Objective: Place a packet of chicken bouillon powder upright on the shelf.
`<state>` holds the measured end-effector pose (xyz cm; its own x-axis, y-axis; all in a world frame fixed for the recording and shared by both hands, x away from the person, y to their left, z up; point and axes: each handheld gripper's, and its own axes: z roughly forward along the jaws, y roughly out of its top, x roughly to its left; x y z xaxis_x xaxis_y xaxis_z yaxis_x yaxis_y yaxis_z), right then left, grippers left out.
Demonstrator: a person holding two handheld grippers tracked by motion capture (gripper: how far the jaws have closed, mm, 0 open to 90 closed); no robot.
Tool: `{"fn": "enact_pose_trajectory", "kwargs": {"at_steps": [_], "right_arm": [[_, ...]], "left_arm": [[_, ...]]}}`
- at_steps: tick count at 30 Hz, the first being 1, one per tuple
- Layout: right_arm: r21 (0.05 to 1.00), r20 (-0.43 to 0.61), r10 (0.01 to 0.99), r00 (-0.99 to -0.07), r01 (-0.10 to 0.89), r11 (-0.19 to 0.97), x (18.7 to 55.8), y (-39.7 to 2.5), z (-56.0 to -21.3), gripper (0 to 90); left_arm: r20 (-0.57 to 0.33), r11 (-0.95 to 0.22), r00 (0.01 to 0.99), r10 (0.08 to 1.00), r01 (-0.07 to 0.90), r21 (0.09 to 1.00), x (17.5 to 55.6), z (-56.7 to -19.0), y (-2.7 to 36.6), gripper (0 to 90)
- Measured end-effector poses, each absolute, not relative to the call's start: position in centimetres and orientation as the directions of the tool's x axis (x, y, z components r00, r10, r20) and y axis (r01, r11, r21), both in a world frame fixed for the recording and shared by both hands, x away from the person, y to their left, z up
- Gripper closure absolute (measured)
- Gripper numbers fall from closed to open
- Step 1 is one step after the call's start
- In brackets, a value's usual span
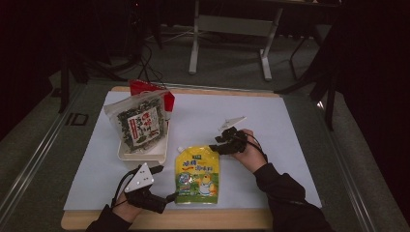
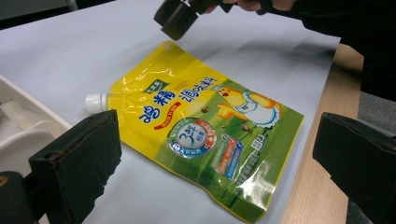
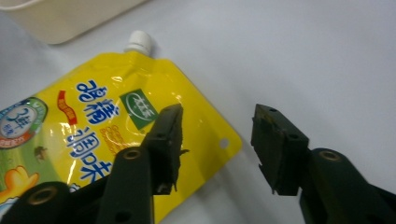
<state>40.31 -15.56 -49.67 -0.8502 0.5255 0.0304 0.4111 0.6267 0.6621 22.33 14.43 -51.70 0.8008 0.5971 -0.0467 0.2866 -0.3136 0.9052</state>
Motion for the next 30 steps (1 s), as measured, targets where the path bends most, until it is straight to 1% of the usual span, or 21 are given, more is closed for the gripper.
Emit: {"fn": "enact_pose_trajectory", "kwargs": {"at_steps": [5, 8, 9, 11, 13, 16, 17, 21, 23, 25, 26, 28, 30], "right_arm": [[0.644, 0.077, 0.541, -0.837, 0.456, 0.614, 41.1, -15.9, -50.6, 44.3], [0.617, 0.098, 0.547, -0.831, 0.482, 0.622, 41.7, -15.7, -51.1, 42.1], [0.612, 0.102, 0.555, -0.825, 0.492, 0.619, 41.9, -15.6, -51.3, 42.1], [0.6, 0.151, 0.553, -0.819, 0.521, 0.607, 42.4, -15.6, -51.6, 41.2], [0.583, 0.168, 0.559, -0.812, 0.54, 0.608, 42.7, -15.6, -51.9, 41.2], [0.552, 0.212, 0.548, -0.81, 0.561, 0.617, 43.0, -15.8, -52.3, 42.1], [0.539, 0.23, 0.542, -0.808, 0.57, 0.62, 43.0, -15.8, -52.5, 43.8], [0.513, 0.268, 0.491, -0.829, 0.554, 0.656, 42.8, -15.7, -52.7, 53.2], [0.502, 0.295, 0.475, -0.829, 0.558, 0.661, 42.6, -15.4, -52.7, 60.6], [0.491, 0.308, 0.468, -0.828, 0.56, 0.667, 42.5, -15.1, -52.7, 72.7], [0.49, 0.312, 0.457, -0.833, 0.553, 0.674, 42.3, -14.9, -52.6, 76.7], [0.492, 0.291, 0.46, -0.839, 0.544, 0.68, 42.0, -14.5, -52.2, 87.6], [0.502, 0.252, 0.454, -0.854, 0.517, 0.694, 41.4, -14.1, -51.6, 89.5]], "left_arm": [[-0.046, -0.318, 0.802, 0.596, 0.288, 0.903, 22.4, -51.7, 14.5, 2.3], [-0.049, -0.317, 0.801, 0.597, 0.291, 0.903, 22.4, -51.8, 14.5, 2.3], [-0.05, -0.316, 0.801, 0.597, 0.292, 0.903, 22.5, -51.8, 14.5, 2.3], [-0.051, -0.315, 0.8, 0.597, 0.293, 0.903, 22.5, -51.8, 14.5, 2.3], [-0.054, -0.312, 0.799, 0.598, 0.295, 0.903, 22.5, -51.9, 14.5, 2.3], [-0.055, -0.314, 0.799, 0.598, 0.297, 0.902, 22.6, -51.9, 14.6, 2.3], [-0.055, -0.314, 0.8, 0.598, 0.297, 0.902, 22.6, -52.0, 14.6, 2.3], [-0.056, -0.314, 0.799, 0.599, 0.299, 0.901, 22.6, -52.0, 14.5, 2.3], [-0.057, -0.313, 0.799, 0.599, 0.299, 0.901, 22.6, -52.0, 14.5, 2.3], [-0.056, -0.315, 0.799, 0.599, 0.299, 0.901, 22.6, -52.0, 14.5, 2.3], [-0.057, -0.314, 0.799, 0.598, 0.299, 0.901, 22.6, -52.0, 14.5, 2.3], [-0.056, -0.315, 0.799, 0.598, 0.298, 0.901, 22.6, -52.0, 14.5, 2.3], [-0.057, -0.311, 0.799, 0.598, 0.297, 0.903, 22.6, -51.9, 14.5, 2.3]]}}
